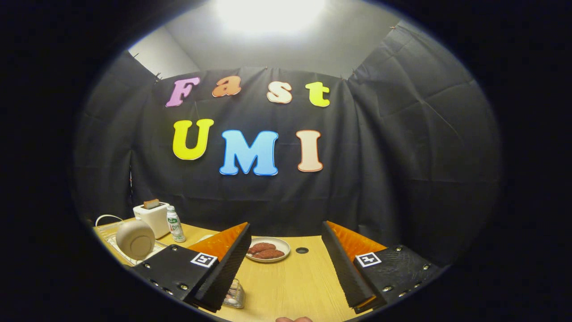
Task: Take the plate from the dish rack, then take the spoon from the basket and place it into the plate.
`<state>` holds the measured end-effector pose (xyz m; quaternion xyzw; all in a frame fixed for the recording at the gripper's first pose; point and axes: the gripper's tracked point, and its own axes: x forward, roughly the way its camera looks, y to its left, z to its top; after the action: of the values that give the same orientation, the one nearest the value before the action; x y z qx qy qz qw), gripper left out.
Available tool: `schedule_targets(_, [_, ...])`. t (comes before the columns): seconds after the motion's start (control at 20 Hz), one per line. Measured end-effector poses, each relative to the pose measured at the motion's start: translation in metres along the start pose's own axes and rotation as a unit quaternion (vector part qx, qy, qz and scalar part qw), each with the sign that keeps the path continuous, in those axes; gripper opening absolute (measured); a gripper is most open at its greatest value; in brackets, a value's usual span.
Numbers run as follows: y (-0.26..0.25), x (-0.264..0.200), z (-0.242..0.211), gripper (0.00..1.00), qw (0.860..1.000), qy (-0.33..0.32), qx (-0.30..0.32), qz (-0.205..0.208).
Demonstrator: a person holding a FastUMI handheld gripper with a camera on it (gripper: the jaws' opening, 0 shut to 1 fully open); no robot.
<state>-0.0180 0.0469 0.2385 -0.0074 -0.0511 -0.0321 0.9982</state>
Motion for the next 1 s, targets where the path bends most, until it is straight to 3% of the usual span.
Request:
schedule_targets(0.35, [0.053,-0.007,0.052,0.97,1.000,-0.015,0.016,0.007])
schedule_targets(0.7, [0.129,0.001,0.063,0.97,0.998,0.012,0.024,0.061])
schedule_targets(1.0, [0.189,0.011,0.041,0.97,0.986,0.114,0.052,0.108])
